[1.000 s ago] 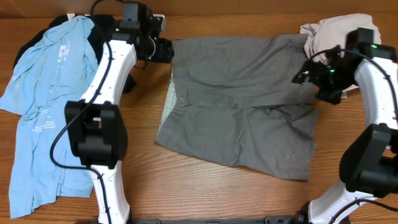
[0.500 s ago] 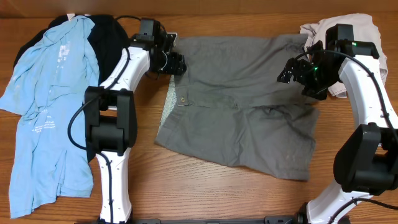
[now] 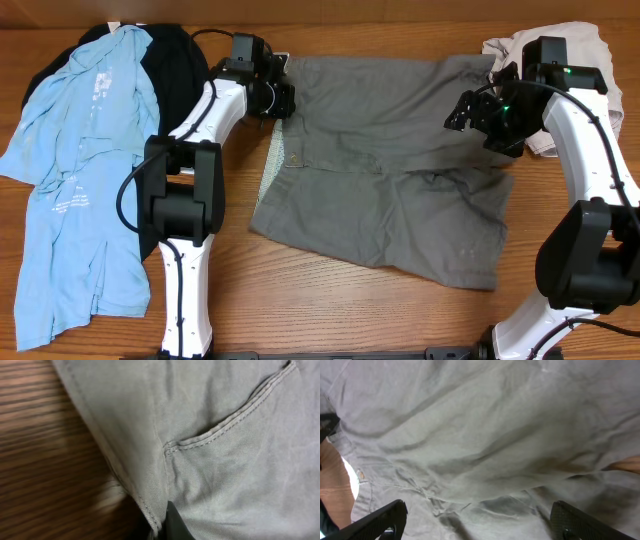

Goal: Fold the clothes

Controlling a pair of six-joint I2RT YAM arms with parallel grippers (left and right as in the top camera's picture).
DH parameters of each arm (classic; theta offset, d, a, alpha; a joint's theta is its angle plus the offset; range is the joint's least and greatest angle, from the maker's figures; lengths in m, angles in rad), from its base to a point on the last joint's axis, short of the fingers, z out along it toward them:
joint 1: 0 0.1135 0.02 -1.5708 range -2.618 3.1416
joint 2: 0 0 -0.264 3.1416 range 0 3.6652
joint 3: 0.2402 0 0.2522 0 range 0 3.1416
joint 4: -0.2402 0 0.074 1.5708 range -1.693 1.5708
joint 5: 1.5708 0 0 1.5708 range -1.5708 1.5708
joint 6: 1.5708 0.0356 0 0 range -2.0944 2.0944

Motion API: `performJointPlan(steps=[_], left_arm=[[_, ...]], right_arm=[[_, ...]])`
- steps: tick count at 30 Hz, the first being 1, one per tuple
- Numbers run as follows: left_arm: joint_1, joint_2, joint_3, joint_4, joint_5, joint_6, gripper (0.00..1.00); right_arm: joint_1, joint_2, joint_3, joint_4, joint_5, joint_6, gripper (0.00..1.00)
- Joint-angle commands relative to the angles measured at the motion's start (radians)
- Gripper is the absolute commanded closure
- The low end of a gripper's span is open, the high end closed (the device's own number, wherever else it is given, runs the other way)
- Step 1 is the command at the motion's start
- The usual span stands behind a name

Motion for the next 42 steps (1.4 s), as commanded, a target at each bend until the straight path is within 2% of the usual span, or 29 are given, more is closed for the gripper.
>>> performJointPlan(steps=[1, 9, 10, 11, 12, 13, 16, 22, 23, 24, 28, 32, 33, 36, 37, 39, 42], left_arm=[[0.070, 0.029, 0.018, -0.014, -0.091, -0.030, 0.96], [0.165, 0.028, 0.019, -0.068, -0.110, -0.063, 0.96], [0.170, 0.028, 0.023, -0.069, -0.111, -0.063, 0.73], [0.170, 0.028, 0.027, -0.074, -0.111, -0.063, 0.54], [0.170, 0.028, 0.040, -0.090, -0.111, -0.058, 0.40], [0.170, 0.028, 0.066, -0.121, -0.114, -0.046, 0.35], [0.170, 0.019, 0.161, -0.229, -0.149, -0.043, 0.33], [0.170, -0.040, 0.499, -0.565, -0.189, -0.033, 0.27], [0.170, -0.055, 0.572, -0.649, -0.186, -0.033, 0.26], [0.169, -0.085, 0.700, -0.818, -0.164, -0.033, 0.24], [0.157, -0.141, 0.849, -1.013, -0.167, -0.033, 0.24], [0.147, -0.201, 0.891, -1.096, -0.179, -0.034, 0.24], [0.141, -0.227, 0.881, -1.096, -0.173, -0.037, 0.13], [0.121, -0.265, 0.875, -1.096, -0.171, -0.050, 0.12], [0.105, -0.296, 0.865, -1.096, -0.169, -0.061, 0.07], [0.072, -0.358, 0.817, -1.096, -0.179, -0.071, 0.00], [0.015, -0.480, 0.655, -1.096, -0.306, -0.142, 0.00]], right_arm=[[0.034, -0.031, 0.020, 0.017, -0.002, 0.007, 0.04], [0.067, -0.031, 0.020, 0.066, 0.014, 0.034, 0.04], [0.067, -0.031, 0.020, 0.071, 0.023, 0.037, 0.04], [0.067, -0.031, 0.020, 0.074, 0.024, 0.038, 0.04], [0.067, -0.031, 0.021, 0.077, 0.024, 0.038, 0.04], [0.067, -0.031, 0.023, 0.077, 0.024, 0.038, 0.04], [0.067, -0.031, 0.052, 0.056, 0.031, 0.053, 0.04], [0.071, -0.042, 0.208, -0.100, 0.070, 0.054, 0.05], [0.071, -0.048, 0.234, -0.139, 0.080, 0.056, 0.05], [0.071, -0.074, 0.275, -0.216, 0.101, 0.068, 0.05], [0.071, -0.142, 0.284, -0.286, 0.118, 0.087, 0.05], [0.071, -0.223, 0.284, -0.337, 0.150, 0.137, 0.04], [0.071, -0.252, 0.284, -0.363, 0.168, 0.159, 0.04], [0.071, -0.294, 0.284, -0.415, 0.172, 0.179, 0.04], [0.072, -0.320, 0.284, -0.456, 0.175, 0.203, 0.04], [0.090, -0.350, 0.282, -0.508, 0.195, 0.219, 0.04], [0.148, -0.402, 0.253, -0.536, 0.235, 0.291, 0.02]])
